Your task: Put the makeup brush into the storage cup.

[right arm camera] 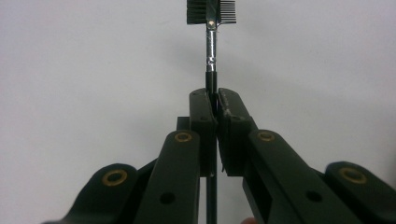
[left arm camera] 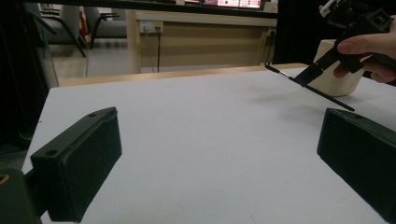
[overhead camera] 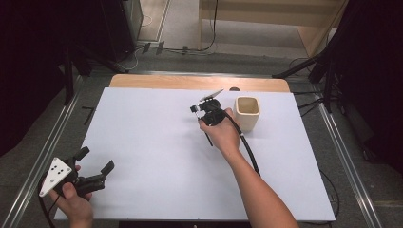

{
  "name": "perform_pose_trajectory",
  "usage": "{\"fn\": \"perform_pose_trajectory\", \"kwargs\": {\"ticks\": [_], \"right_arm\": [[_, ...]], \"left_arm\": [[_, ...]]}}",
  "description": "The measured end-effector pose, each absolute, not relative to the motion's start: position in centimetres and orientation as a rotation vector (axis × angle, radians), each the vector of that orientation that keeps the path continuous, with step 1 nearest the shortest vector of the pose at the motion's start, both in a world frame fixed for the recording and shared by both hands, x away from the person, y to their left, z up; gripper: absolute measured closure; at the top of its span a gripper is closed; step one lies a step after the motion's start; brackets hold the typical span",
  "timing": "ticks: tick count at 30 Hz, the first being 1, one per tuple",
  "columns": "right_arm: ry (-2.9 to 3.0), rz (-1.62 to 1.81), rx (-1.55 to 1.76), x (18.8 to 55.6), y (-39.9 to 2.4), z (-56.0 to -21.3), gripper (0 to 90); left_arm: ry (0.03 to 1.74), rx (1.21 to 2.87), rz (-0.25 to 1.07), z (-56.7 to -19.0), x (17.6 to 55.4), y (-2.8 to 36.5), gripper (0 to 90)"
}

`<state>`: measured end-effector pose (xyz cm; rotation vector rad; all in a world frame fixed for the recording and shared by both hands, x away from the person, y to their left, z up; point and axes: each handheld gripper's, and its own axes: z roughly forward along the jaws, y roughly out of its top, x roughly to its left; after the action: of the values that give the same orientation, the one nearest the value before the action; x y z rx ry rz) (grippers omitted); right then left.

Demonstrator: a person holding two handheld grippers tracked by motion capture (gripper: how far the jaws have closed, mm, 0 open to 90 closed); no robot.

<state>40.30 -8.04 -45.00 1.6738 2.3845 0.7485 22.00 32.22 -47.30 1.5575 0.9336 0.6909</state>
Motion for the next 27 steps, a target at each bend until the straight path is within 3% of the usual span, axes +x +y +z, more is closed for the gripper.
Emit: {"fn": "perform_pose_trajectory", "kwargs": {"ticks": [27], "right_arm": [[2.116, 1.121, 1.475, 38.3, -10.4, -41.5, 87.4]], "left_arm": [[0.924, 1.557, 0.693, -47.3, 22.0, 32.2, 0.4]]}}
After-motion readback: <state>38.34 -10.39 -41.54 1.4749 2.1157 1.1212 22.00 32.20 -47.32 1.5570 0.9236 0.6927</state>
